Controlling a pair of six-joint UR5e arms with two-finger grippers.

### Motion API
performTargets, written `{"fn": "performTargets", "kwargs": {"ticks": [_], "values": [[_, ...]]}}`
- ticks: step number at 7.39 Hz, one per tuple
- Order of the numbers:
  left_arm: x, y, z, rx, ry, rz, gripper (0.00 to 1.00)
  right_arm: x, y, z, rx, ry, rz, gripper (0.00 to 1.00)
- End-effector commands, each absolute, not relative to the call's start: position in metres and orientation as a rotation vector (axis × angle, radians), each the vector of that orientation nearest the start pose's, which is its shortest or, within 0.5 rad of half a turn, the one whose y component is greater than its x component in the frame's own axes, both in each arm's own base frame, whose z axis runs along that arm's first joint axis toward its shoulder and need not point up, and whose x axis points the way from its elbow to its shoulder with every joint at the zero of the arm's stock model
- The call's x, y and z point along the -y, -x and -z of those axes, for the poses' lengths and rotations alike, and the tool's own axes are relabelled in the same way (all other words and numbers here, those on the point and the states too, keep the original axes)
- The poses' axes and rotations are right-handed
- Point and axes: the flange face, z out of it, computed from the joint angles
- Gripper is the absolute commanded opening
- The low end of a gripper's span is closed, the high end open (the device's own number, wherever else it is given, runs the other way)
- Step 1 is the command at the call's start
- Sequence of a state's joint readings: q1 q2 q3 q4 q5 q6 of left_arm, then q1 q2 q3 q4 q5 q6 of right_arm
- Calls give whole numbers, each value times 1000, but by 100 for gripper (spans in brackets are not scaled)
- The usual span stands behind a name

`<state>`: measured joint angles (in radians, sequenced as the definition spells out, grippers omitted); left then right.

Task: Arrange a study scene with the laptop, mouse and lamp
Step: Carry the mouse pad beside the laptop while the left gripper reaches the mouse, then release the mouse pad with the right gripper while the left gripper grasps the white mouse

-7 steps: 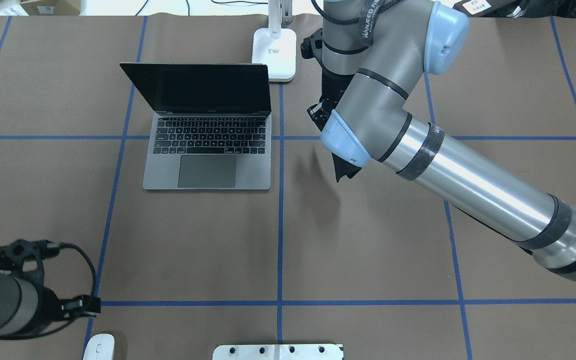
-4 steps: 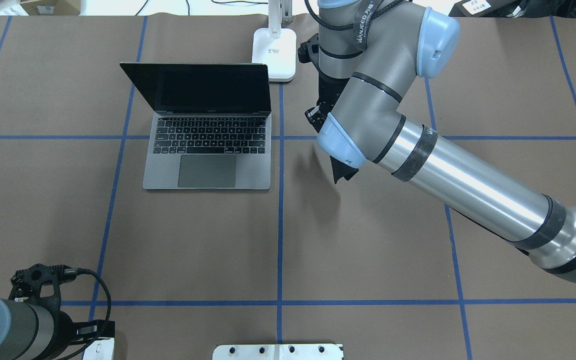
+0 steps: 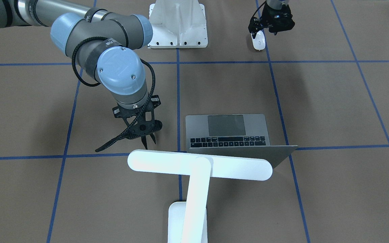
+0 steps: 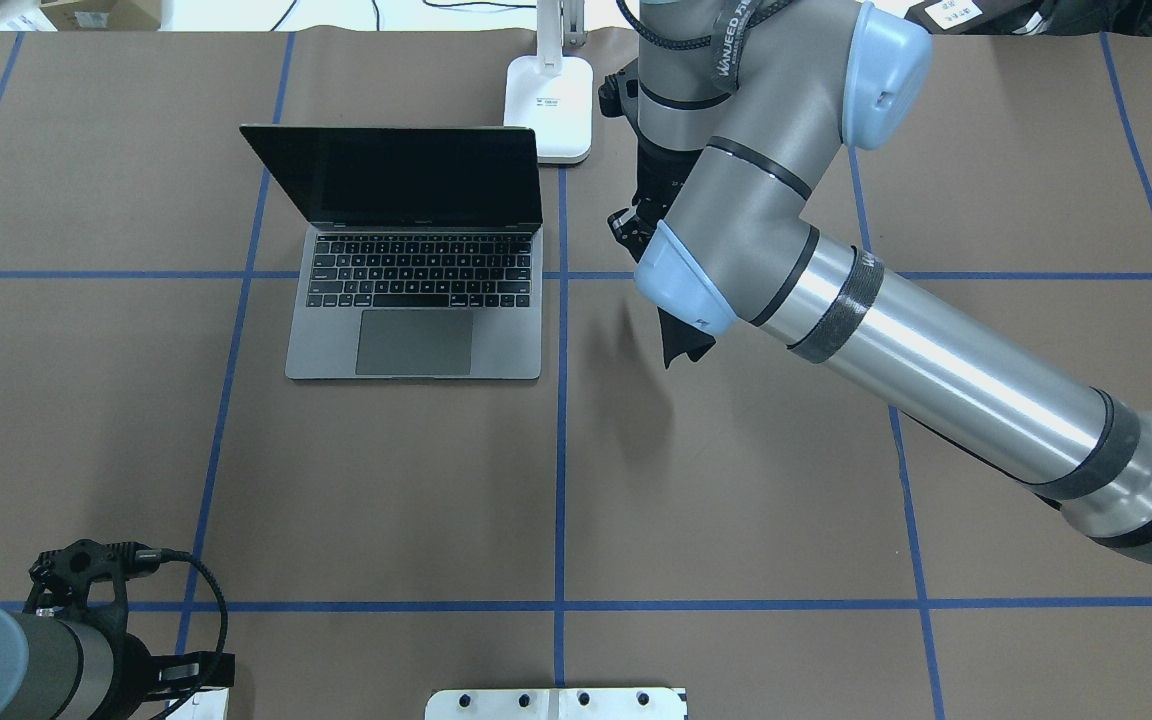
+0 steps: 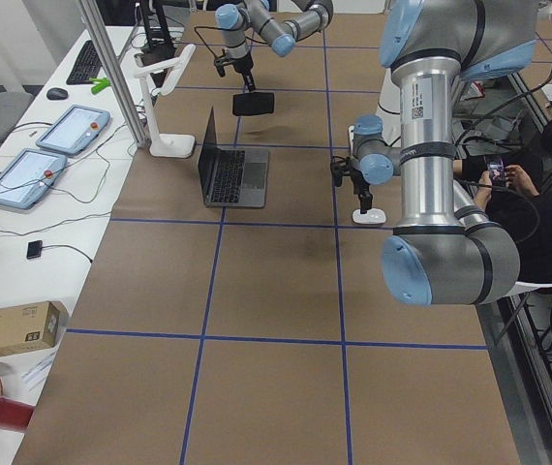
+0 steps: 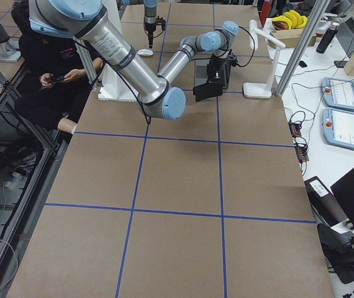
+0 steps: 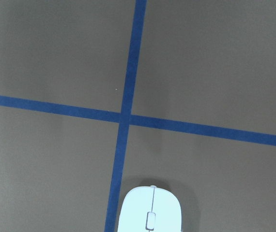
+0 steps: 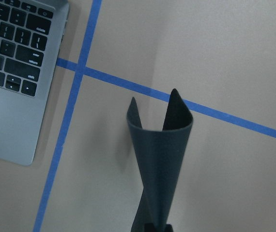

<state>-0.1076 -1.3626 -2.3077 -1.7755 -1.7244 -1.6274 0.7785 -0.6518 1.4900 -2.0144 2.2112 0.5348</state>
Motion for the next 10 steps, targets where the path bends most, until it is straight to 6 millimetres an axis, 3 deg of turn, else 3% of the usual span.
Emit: {"fn": "performTargets", "kwargs": {"ticks": [1,2,3,6,8,10], "values": [[157,-380,-390,-737,131,93,99,547,449,-152,730,98,363,18],[157,-380,-391,-735,130,91,99,548,449,-157,725,99,363,28],[155,-381,-392,-734,130,81,99,548,449,-158,727,91,377,99],[139,-397,-405,-747,130,39,99,548,448,-158,723,85,378,100],[139,-411,-427,-773,130,34,98,548,448,-162,720,87,379,100],[139,-413,-433,-784,130,34,97,548,448,-161,720,83,381,100]]}}
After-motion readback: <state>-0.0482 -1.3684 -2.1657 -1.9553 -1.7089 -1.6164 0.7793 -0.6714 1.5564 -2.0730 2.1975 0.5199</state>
